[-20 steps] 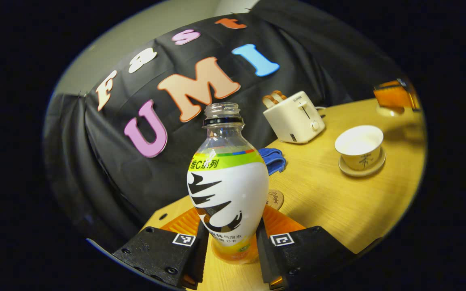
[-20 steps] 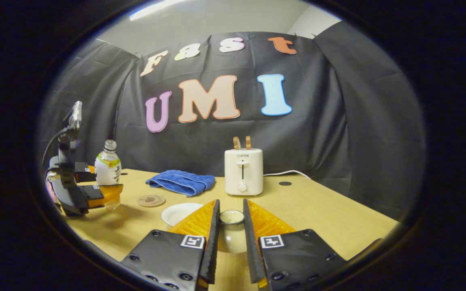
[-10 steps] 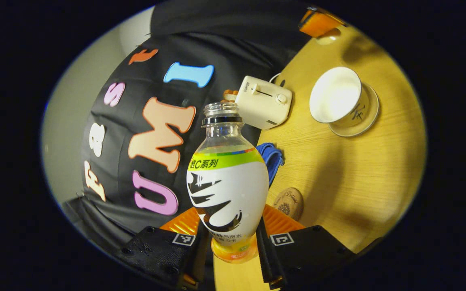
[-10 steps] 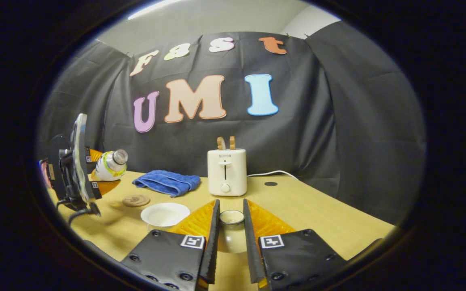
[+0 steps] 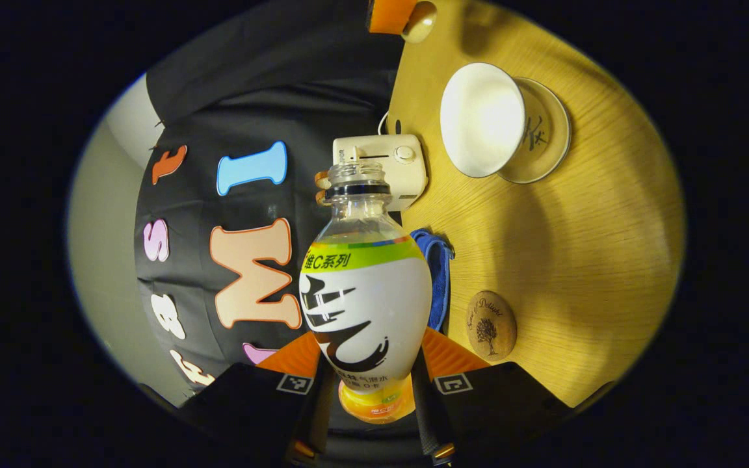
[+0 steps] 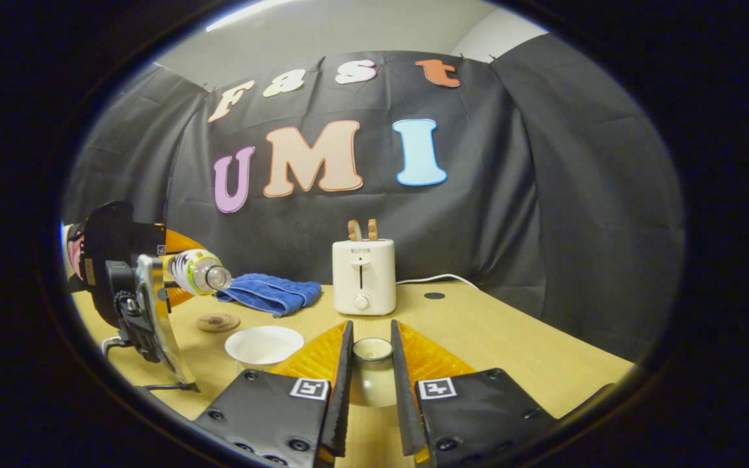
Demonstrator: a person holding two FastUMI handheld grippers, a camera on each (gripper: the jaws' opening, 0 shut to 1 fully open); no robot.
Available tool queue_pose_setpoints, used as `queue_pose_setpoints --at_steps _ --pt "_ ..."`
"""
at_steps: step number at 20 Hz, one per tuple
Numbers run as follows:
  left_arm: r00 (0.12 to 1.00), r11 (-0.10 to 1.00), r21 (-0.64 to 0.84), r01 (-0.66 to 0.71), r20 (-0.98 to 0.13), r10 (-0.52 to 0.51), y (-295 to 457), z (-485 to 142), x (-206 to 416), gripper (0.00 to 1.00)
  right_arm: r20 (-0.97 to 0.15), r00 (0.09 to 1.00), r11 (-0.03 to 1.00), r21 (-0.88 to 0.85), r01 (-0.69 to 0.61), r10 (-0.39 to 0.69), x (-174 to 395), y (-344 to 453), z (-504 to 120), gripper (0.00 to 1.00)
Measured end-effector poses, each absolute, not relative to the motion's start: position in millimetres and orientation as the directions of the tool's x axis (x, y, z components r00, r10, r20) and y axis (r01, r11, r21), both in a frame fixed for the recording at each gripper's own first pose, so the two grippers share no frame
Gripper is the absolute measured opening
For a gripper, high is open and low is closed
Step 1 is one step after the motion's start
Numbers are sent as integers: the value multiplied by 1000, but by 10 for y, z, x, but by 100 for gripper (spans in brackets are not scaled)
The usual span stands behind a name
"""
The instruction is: Open the teacup lid with one hand, grasp the water bottle and pour water into the teacup with the other hand; after pouring, place the water bottle on the coaster and then close the teacup lid.
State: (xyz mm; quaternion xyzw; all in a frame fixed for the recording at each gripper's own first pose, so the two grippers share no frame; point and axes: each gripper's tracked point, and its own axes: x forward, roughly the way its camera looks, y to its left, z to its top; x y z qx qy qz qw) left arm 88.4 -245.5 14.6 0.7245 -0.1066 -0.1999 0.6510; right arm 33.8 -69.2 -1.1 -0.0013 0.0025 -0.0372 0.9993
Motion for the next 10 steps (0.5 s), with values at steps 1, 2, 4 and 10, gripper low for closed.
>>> queue_pose_setpoints --at_steps 1,2,4,10 --pt "898 -152 983 99 -154 -413 -2462 139 874 52 -5 997 997 -3 74 -74 339 -692 -15 36" --pt "897 -175 981 89 -155 -415 -2487 138 872 53 -5 997 997 -3 74 -74 338 -693 -11 36" --pt "898 -218 973 75 -161 -410 -2490 124 884 53 -6 997 997 -3 74 -74 339 -691 -12 36" --pt "893 -298 952 63 -187 -409 -2560 73 908 52 -5 997 997 -3 74 -74 340 -692 -14 37"
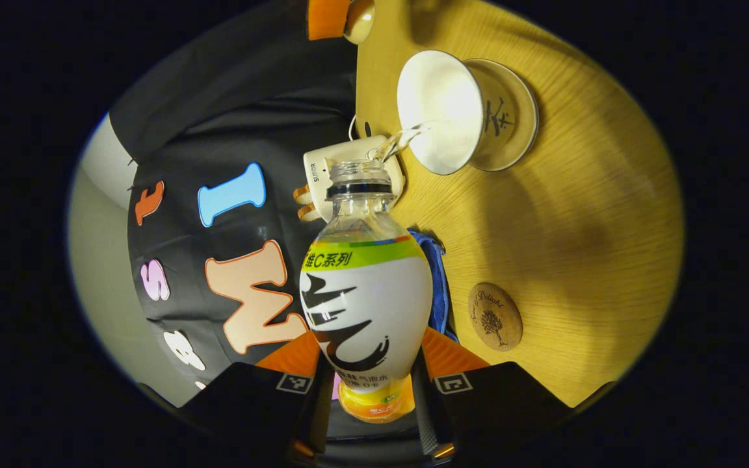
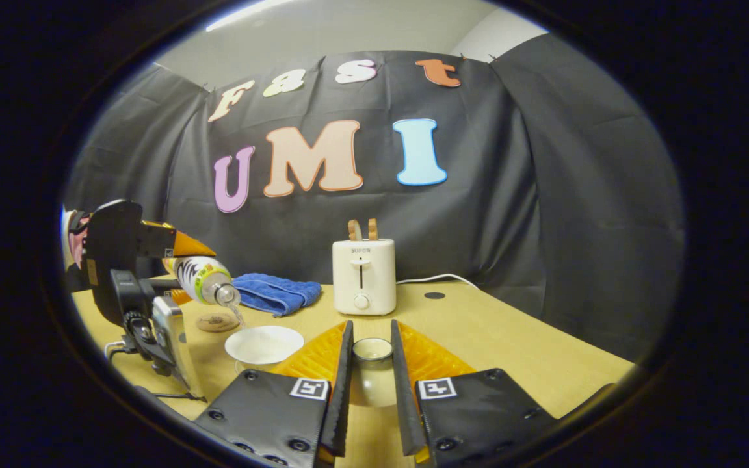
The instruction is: Open the teacup lid with one hand, grasp the water bottle and pour water into the teacup with the other hand; after pouring, place the water bottle on the coaster and then close the teacup lid.
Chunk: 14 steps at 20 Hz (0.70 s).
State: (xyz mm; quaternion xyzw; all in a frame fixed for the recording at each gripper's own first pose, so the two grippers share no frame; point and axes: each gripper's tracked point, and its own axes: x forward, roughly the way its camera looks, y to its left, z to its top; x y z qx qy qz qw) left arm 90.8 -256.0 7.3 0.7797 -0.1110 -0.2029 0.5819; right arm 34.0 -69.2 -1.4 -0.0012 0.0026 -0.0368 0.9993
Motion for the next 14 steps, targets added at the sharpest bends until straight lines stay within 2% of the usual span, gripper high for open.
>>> queue_pose_setpoints --at_steps 14 --pt "893 -465 885 -3 -208 -400 -2655 146 895 53 -7 998 998 -3 65 -65 351 -682 -14 37"
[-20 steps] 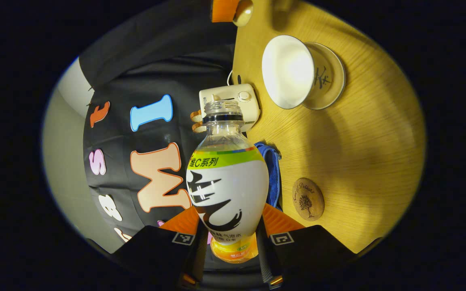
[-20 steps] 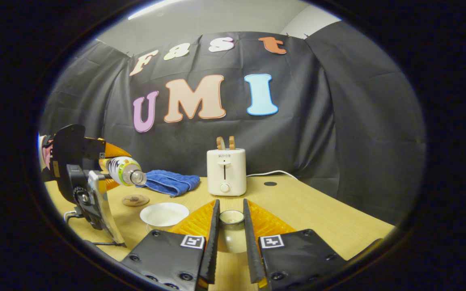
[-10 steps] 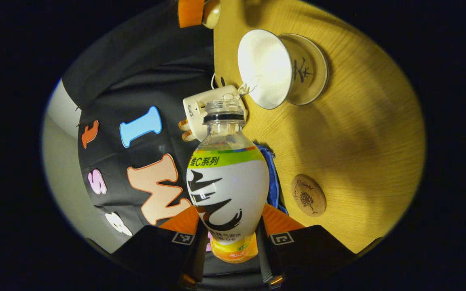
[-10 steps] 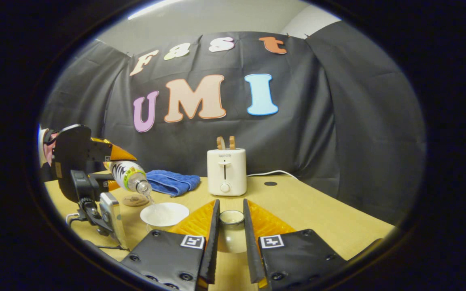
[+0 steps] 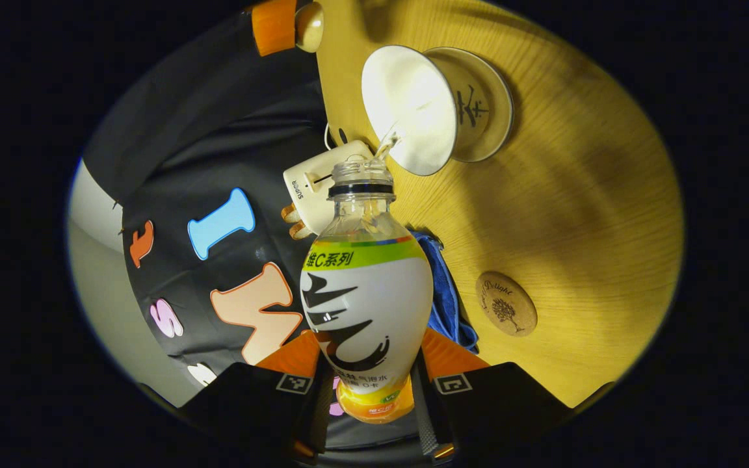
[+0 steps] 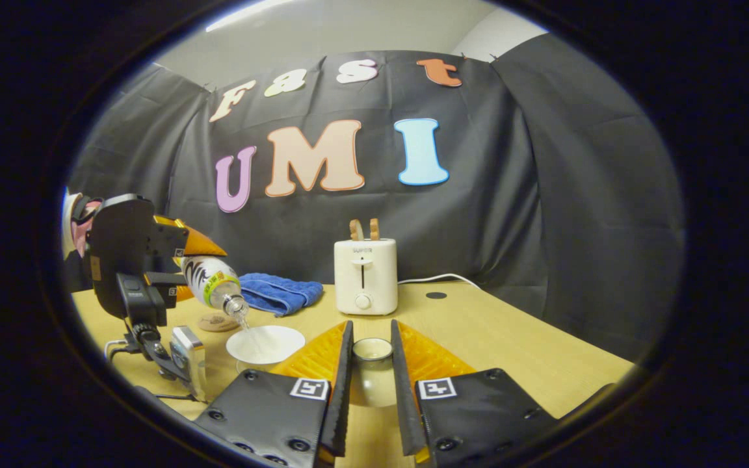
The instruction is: Open the teacup lid with one hand, grasp the water bottle and pour water into the teacup with the other hand; after pouring, place the water bottle on the coaster and then close the teacup lid.
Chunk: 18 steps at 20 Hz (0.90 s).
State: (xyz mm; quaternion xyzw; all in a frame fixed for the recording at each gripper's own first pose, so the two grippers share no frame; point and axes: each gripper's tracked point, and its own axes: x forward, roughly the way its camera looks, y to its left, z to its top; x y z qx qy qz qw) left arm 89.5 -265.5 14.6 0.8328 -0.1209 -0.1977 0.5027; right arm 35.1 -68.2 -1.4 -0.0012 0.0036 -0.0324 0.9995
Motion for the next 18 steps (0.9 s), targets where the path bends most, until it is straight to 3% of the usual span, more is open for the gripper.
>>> queue_pose_setpoints --at_steps 15,18 --pt "900 -530 847 -39 -201 -387 -2676 232 899 52 -5 997 997 -3 72 -72 346 -690 -19 35" --pt "893 -477 879 6 -220 -392 -2652 165 905 53 -4 997 997 -3 72 -72 341 -691 -10 35"
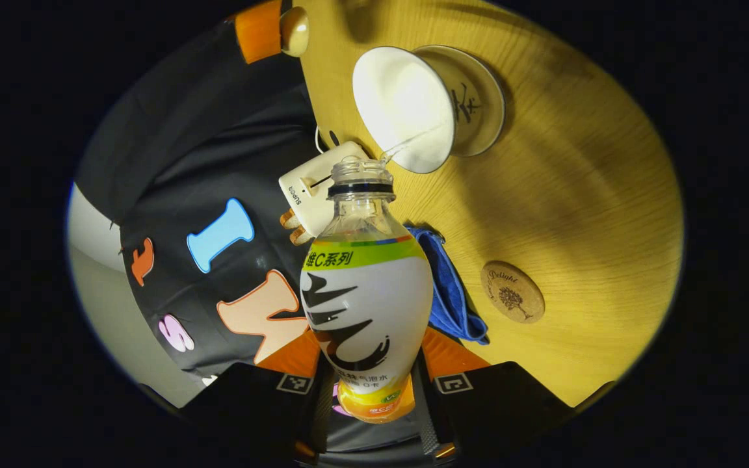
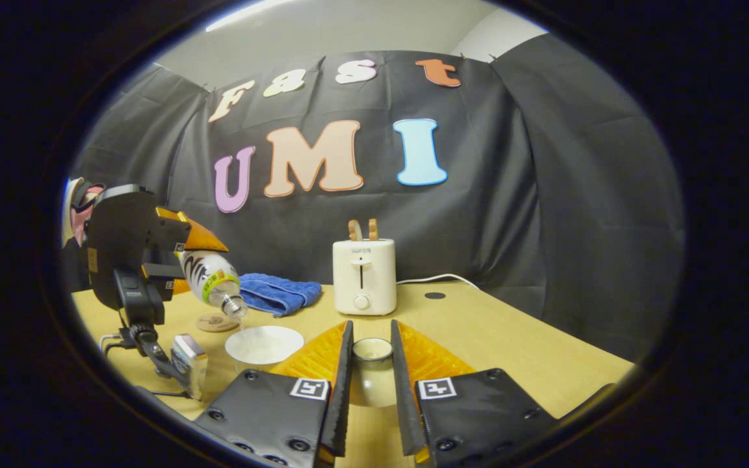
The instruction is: Open the teacup lid with one hand, grasp the water bottle and pour water into the teacup with the other hand; after pouring, place the water bottle on the coaster and then close the teacup lid.
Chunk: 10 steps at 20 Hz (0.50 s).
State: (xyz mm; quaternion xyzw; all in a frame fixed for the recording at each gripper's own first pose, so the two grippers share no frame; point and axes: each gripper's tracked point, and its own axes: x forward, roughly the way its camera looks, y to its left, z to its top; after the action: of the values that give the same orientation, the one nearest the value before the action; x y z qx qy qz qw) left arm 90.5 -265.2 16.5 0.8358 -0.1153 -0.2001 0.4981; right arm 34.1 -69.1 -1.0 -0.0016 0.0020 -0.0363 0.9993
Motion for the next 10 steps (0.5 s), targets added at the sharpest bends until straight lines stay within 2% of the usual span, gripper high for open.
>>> queue_pose_setpoints --at_steps 3,5,9,10 --pt "884 -322 939 121 -249 -396 -2615 66 865 52 -4 997 997 -3 72 -72 341 -692 -13 36" --pt "866 -167 955 244 -292 -405 -2562 -62 777 52 -4 997 997 -3 72 -72 345 -692 -17 36" --pt "854 174 905 389 -283 -436 -2522 -72 732 53 -3 997 997 -3 72 -72 345 -694 -12 36" --pt "855 259 873 413 -274 -439 -2513 -67 737 49 -3 997 997 -3 72 -72 346 -691 -11 36"
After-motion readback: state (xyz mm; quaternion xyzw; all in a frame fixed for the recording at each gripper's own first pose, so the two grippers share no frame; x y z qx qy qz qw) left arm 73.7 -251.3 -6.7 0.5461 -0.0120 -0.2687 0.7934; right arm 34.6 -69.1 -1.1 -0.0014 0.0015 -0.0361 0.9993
